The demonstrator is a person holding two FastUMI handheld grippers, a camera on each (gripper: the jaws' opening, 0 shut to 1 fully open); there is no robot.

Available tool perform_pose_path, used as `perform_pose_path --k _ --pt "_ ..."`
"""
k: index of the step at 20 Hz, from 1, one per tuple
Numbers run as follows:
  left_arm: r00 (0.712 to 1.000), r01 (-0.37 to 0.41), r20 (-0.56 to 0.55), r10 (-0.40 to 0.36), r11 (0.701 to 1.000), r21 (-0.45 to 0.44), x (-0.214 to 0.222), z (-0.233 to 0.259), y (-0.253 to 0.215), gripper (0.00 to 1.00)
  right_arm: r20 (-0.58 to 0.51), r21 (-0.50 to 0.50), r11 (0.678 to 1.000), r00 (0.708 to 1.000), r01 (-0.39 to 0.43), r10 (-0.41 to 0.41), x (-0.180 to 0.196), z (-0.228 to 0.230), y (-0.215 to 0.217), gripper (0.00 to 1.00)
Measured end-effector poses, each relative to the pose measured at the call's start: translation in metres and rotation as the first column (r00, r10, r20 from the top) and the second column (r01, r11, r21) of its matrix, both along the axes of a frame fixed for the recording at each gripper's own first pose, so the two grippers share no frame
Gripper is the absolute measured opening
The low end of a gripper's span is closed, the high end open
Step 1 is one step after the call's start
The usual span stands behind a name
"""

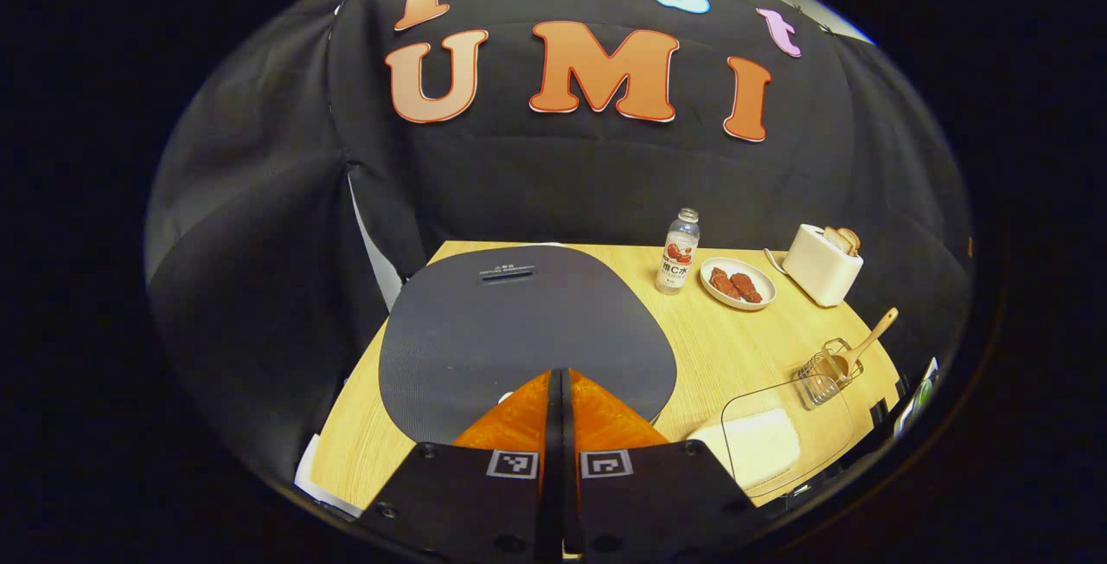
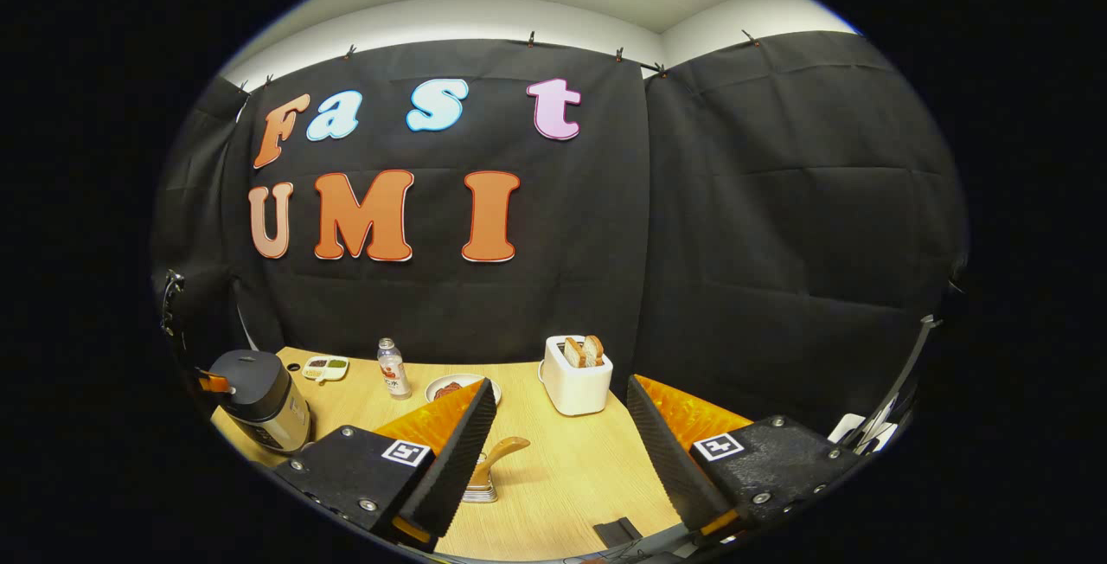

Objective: Close the left gripper, press the button to open the rice cooker; take a wooden spoon from the chopstick holder with the right hand, scoop a spoonful of rice and pour it into the rice cooker, then put the wooden spoon back into the chopstick holder.

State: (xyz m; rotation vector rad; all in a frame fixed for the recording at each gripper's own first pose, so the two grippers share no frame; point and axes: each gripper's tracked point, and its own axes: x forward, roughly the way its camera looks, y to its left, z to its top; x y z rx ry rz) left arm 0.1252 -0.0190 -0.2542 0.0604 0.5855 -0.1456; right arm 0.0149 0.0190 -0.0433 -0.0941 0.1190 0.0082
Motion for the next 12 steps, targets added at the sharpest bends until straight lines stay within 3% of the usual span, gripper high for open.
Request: perform_pose_path --k 3,6,7,12 --pt "0.999 0.032 -0.016 -0.032 0.999 -0.009 -0.002 0.0 0.0 0.0 -0.013 0.004 1.0 1.0 -0.001 0.001 0.003 -0.004 0.002 0.95" --pt "0.995 0.052 -0.088 -0.052 0.999 -0.008 -0.003 -0.007 0.0 0.05 -0.031 0.022 1.0 0.999 -0.008 0.009 0.005 -0.011 0.007 0.95" --pt "0.991 0.057 -0.122 -0.058 0.998 -0.011 -0.006 -0.008 0.001 0.0 -0.034 0.026 1.0 0.999 -0.013 0.014 0.004 -0.013 0.01 0.95" --pt "0.999 0.027 -0.026 -0.028 0.999 -0.022 -0.004 0.006 0.002 0.05 -0.04 0.03 0.999 0.999 -0.036 0.037 0.003 -0.021 0.018 0.95"
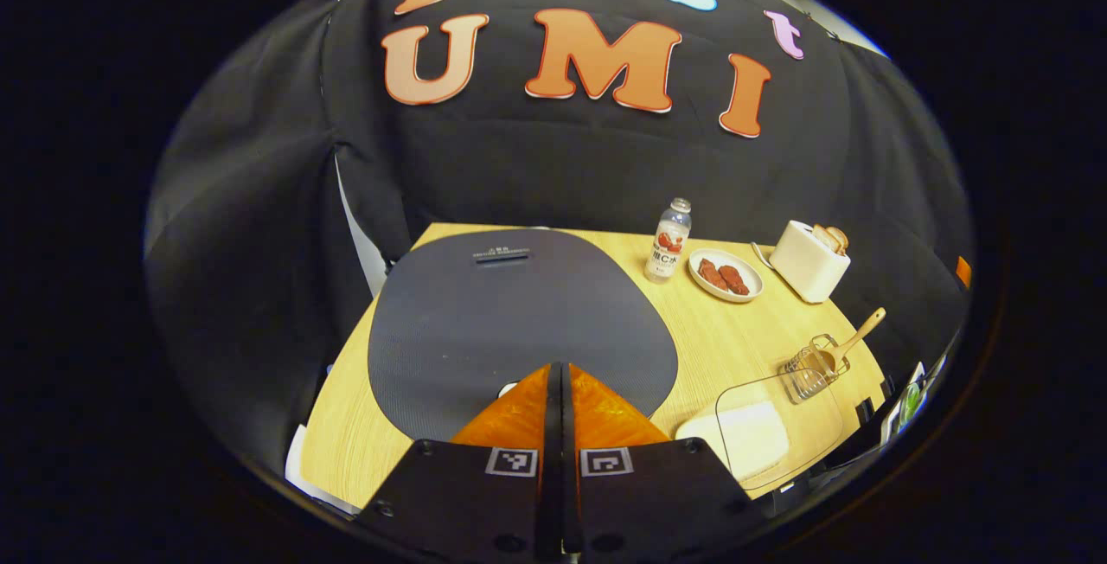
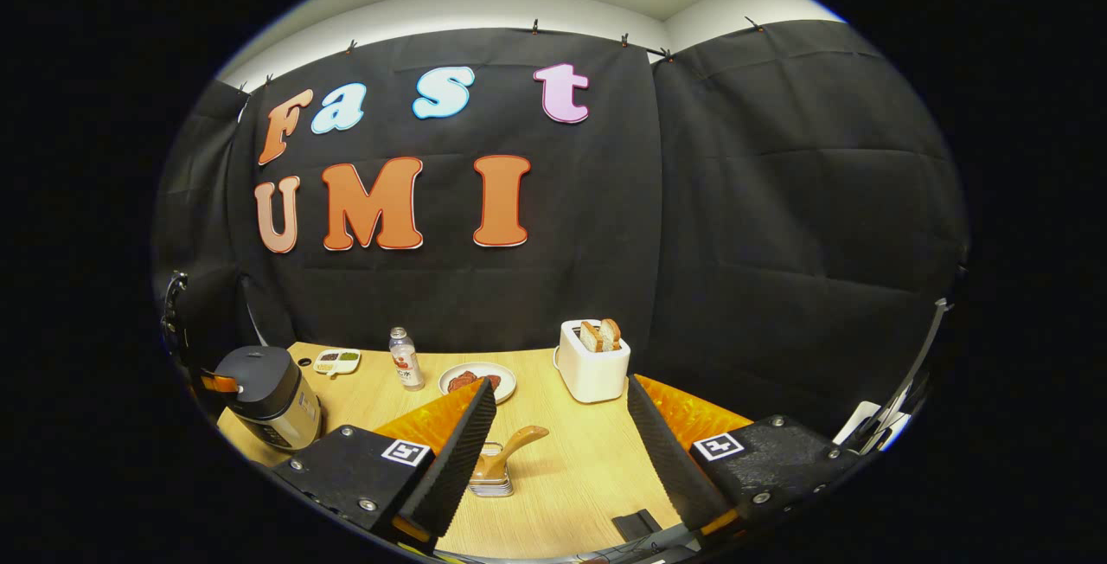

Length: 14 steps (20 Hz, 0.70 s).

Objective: Close the left gripper, press the button to open the rice cooker; take a wooden spoon from the chopstick holder with the right hand, scoop a spoonful of rice and pour it into the rice cooker, then put the wooden spoon back into the chopstick holder.

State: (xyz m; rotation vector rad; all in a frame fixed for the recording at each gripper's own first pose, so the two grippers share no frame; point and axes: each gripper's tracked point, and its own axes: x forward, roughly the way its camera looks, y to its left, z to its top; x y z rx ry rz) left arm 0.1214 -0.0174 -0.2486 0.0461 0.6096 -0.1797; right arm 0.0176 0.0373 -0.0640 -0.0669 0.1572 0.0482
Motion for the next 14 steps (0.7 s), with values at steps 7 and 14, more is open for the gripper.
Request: perform_pose_path --k 7,14 --pt "0.917 -0.102 0.385 0.101 0.995 -0.017 0.004 0.168 0.011 0.05 0.013 0.053 0.999 1.0 0.0 -0.001 0.003 -0.008 -0.002 0.95" --pt "0.853 -0.166 0.489 0.181 0.983 -0.075 -0.043 0.24 0.047 0.08 -0.058 0.122 0.993 0.998 0.001 0.006 0.017 -0.05 0.006 0.95"
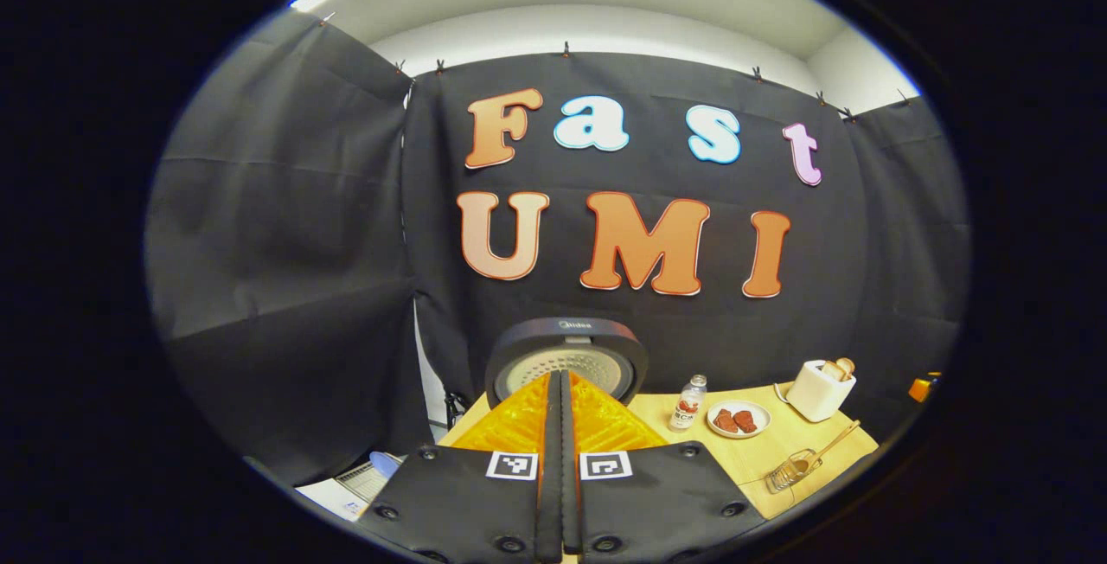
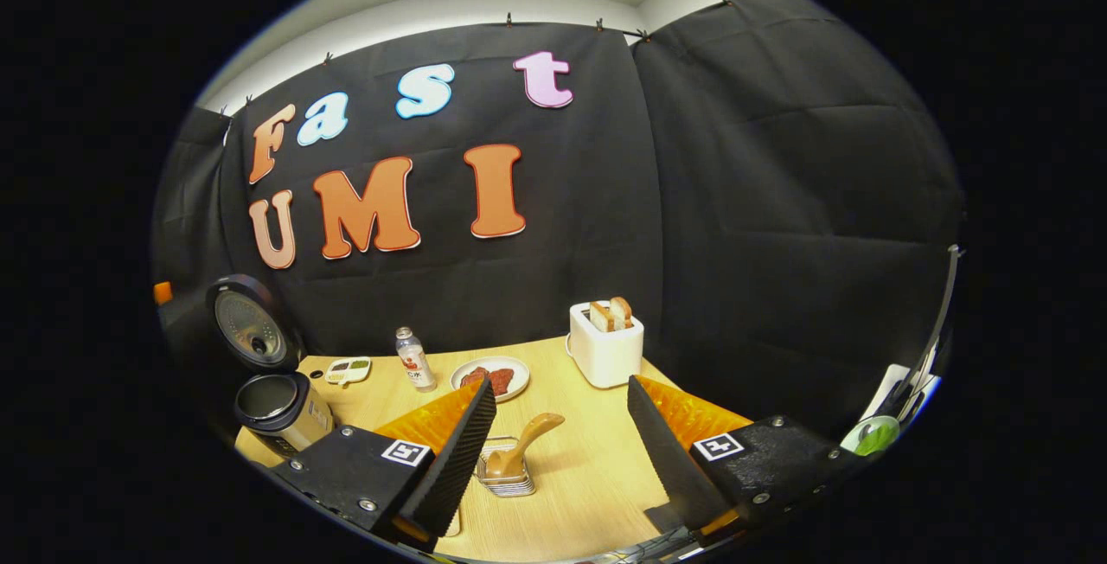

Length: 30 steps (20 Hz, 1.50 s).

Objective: Close the left gripper, press the button to open the rice cooker; take a wooden spoon from the chopstick holder with the right hand, scoop a spoonful of rice and pour it into the rice cooker, then put the wooden spoon back into the chopstick holder.

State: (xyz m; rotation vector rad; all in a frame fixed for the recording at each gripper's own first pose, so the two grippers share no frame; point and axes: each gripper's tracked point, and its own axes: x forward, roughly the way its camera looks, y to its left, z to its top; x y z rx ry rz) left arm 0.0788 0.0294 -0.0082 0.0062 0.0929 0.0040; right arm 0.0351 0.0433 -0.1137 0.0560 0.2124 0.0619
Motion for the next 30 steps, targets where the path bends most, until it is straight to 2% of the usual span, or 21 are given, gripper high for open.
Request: perform_pose_path --k 2,4,8,9,10,12,13,15,16,18,21,25,30 --pt "0.999 -0.03 0.01 0.03 1.0 -0.001 -0.008 0.005 0.012 0.04 -0.02 0.026 1.0 1.0 -0.011 0.011 0.007 -0.013 0.007 0.95" --pt "0.998 -0.059 0.019 0.059 0.998 -0.003 -0.017 0.01 0.023 0.07 -0.037 0.035 0.999 0.999 -0.014 0.015 0.016 -0.028 0.011 0.95" --pt "0.995 -0.101 0.015 0.101 0.995 0.002 -0.035 0.011 0.04 0.05 -0.098 0.04 0.999 0.995 -0.02 0.024 0.035 -0.066 0.018 0.95" --pt "0.993 -0.112 0.022 0.112 0.994 0.016 -0.039 0.013 0.045 0.08 -0.12 0.044 0.999 0.992 -0.021 0.026 0.038 -0.077 0.02 0.95" --pt "0.992 -0.125 0.03 0.124 0.992 0.031 -0.041 0.015 0.05 0.18 -0.135 0.05 0.999 0.991 -0.017 0.024 0.041 -0.086 0.021 0.95" --pt "0.989 -0.143 0.032 0.141 0.989 0.048 -0.046 0.018 0.057 0.24 -0.154 0.074 0.997 0.987 -0.023 0.034 0.047 -0.096 0.027 0.95" --pt "0.99 -0.138 0.031 0.137 0.989 0.045 -0.047 0.019 0.054 0.24 -0.166 0.08 0.996 0.985 -0.026 0.039 0.05 -0.102 0.03 0.94" --pt "0.988 -0.15 0.039 0.148 0.988 0.048 -0.053 0.021 0.059 0.5 -0.178 0.079 0.996 0.983 -0.032 0.046 0.057 -0.11 0.034 0.94" --pt "0.987 -0.156 0.043 0.154 0.986 0.051 -0.055 0.022 0.063 0.53 -0.179 0.072 0.997 0.983 -0.033 0.045 0.06 -0.113 0.035 0.94" --pt "0.987 -0.157 0.046 0.155 0.986 0.05 -0.058 0.022 0.063 0.66 -0.186 0.064 0.998 0.982 -0.029 0.04 0.066 -0.119 0.035 0.91" --pt "0.984 -0.177 0.048 0.174 0.982 0.06 -0.063 0.024 0.07 0.86 -0.211 0.11 0.994 0.977 -0.011 0.034 0.077 -0.128 0.034 0.86" --pt "0.977 -0.214 0.048 0.21 0.972 0.1 -0.069 0.026 0.08 0.97 -0.248 0.193 0.981 0.968 0.024 0.025 0.089 -0.143 0.035 0.77" --pt "0.965 -0.257 0.077 0.249 0.958 0.124 -0.075 0.035 0.09 1.0 -0.284 0.308 0.95 0.958 0.047 0.044 0.096 -0.154 0.042 0.68"
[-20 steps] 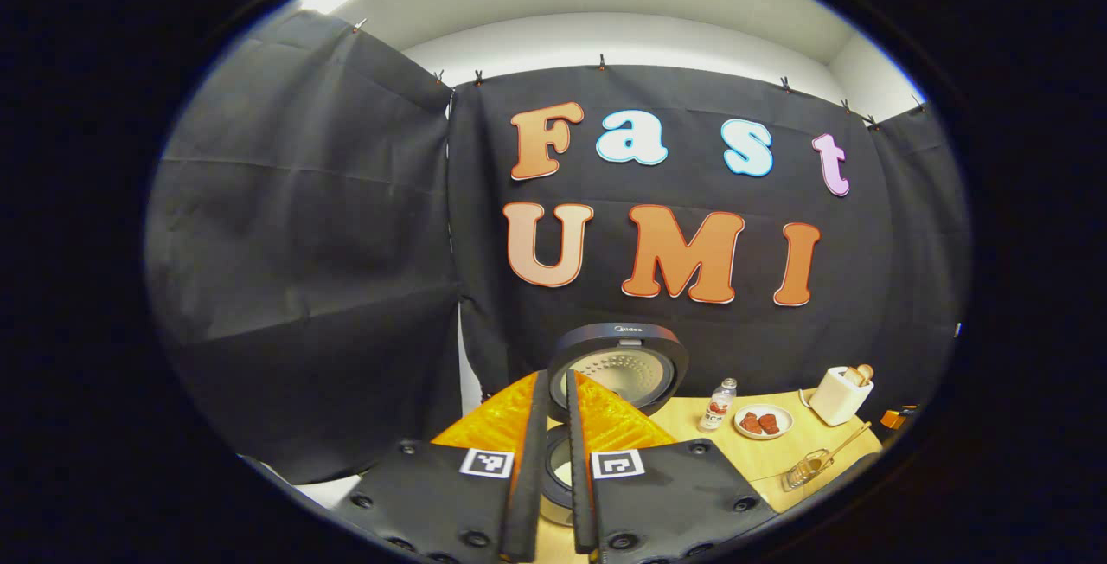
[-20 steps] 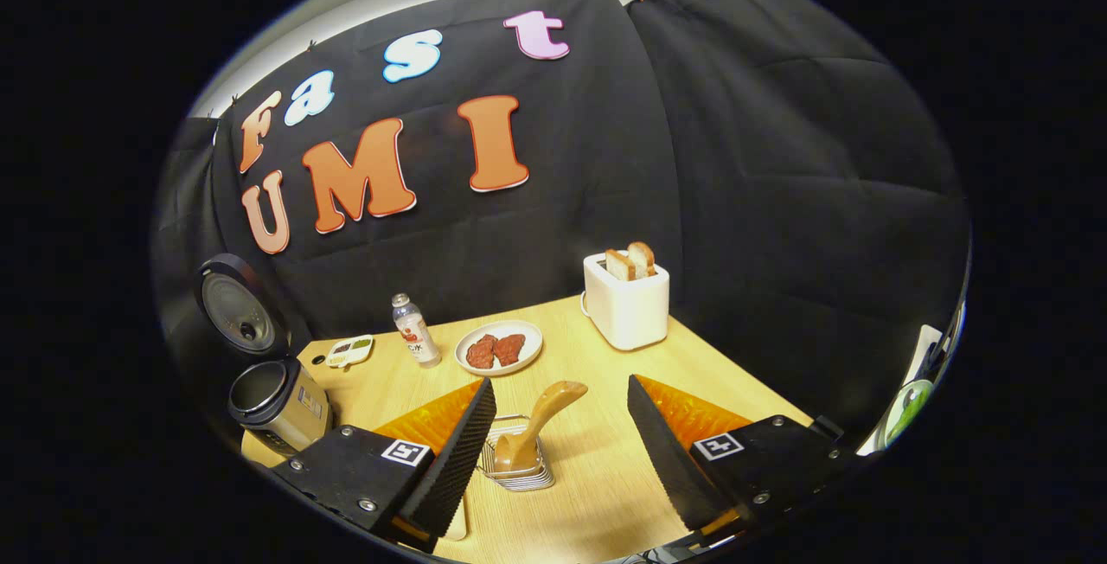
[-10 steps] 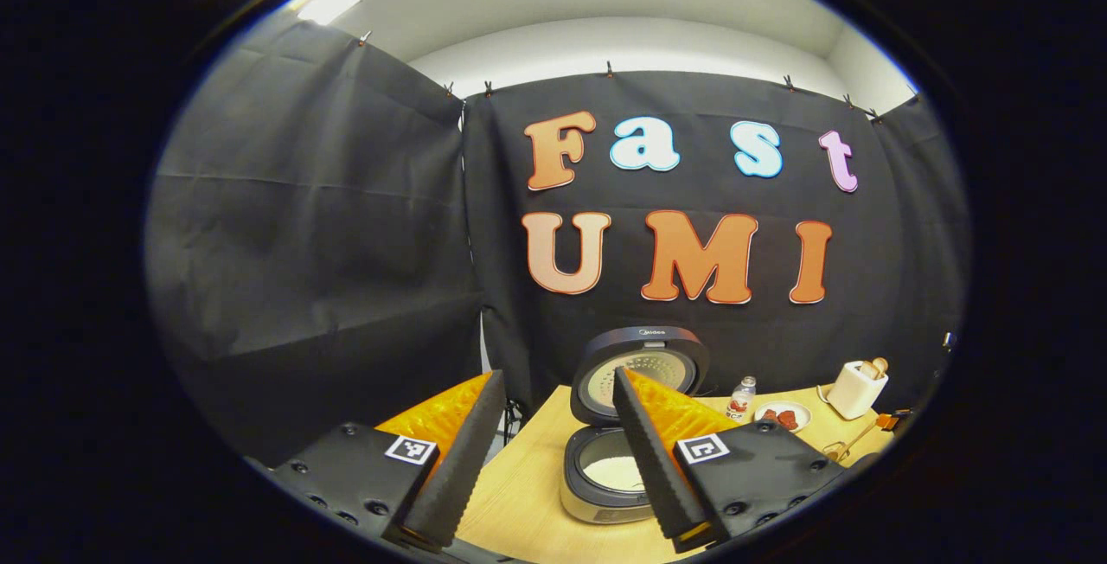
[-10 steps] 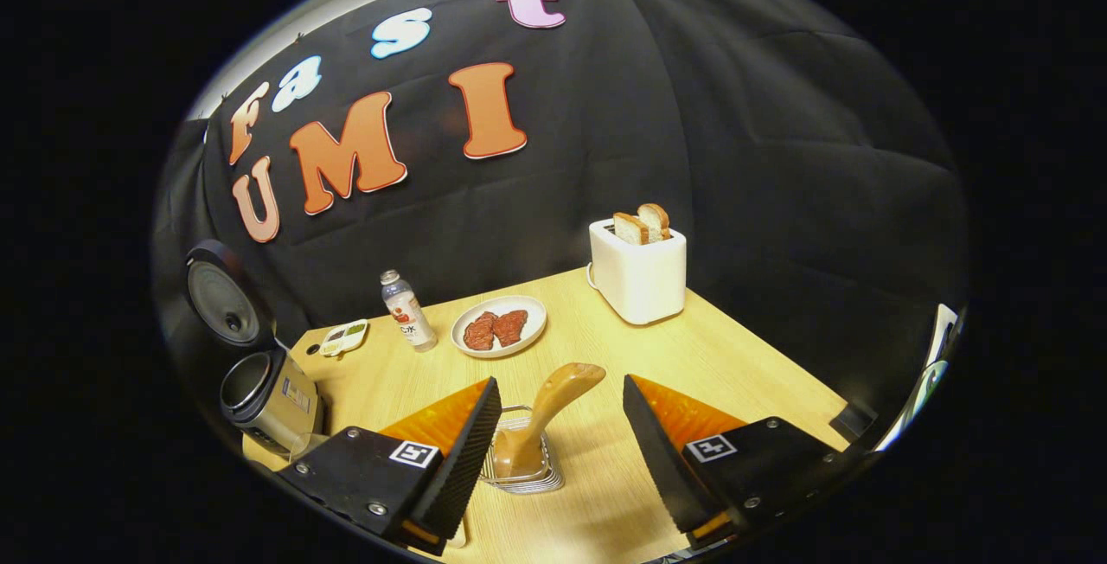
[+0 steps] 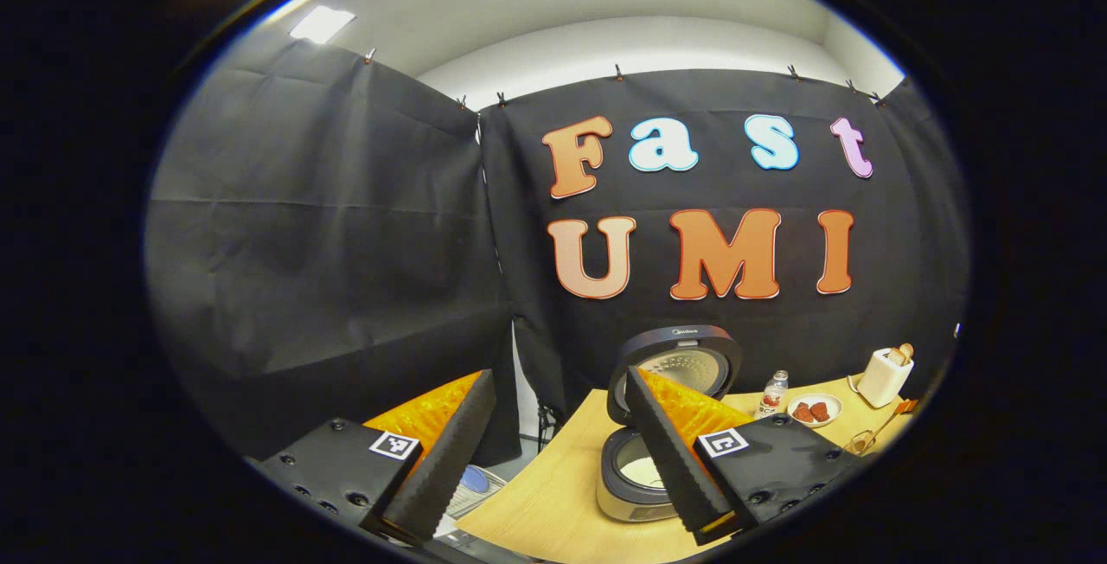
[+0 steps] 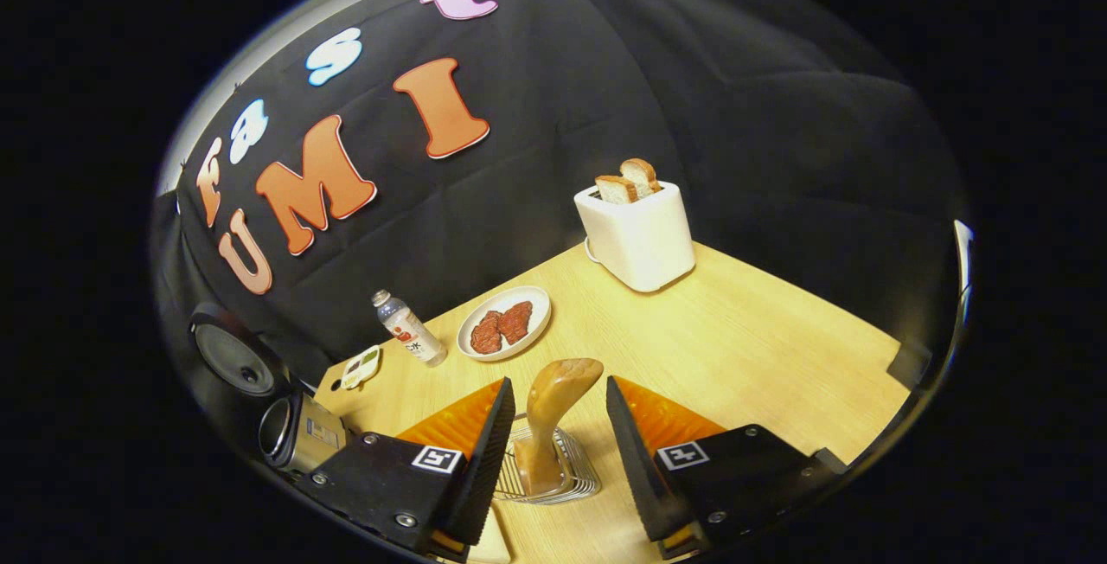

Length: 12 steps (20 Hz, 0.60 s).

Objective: Close the left gripper, press the button to open the rice cooker; take a wooden spoon from the chopstick holder with the right hand, scoop a spoonful of rice and pour it into the rice cooker, then put the wooden spoon back into the chopstick holder.

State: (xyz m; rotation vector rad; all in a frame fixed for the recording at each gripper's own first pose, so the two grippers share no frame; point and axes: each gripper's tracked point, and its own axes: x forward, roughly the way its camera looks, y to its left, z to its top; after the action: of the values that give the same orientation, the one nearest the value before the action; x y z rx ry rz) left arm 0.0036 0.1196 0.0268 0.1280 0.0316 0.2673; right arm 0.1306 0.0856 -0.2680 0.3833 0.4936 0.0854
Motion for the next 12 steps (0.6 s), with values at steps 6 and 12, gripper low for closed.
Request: perform_pose_path --k 6,12 --pt "1.0 -0.019 0.001 0.019 1.0 0.015 -0.003 -0.001 0.003 0.99 -0.009 0.162 0.987 1.0 -0.005 0.006 0.006 0.003 0.01 0.36" --pt "1.0 -0.026 -0.012 0.026 1.0 0.003 -0.005 -0.002 0.004 0.98 -0.001 0.199 0.98 1.0 0.002 -0.002 0.012 0.01 0.022 0.16"
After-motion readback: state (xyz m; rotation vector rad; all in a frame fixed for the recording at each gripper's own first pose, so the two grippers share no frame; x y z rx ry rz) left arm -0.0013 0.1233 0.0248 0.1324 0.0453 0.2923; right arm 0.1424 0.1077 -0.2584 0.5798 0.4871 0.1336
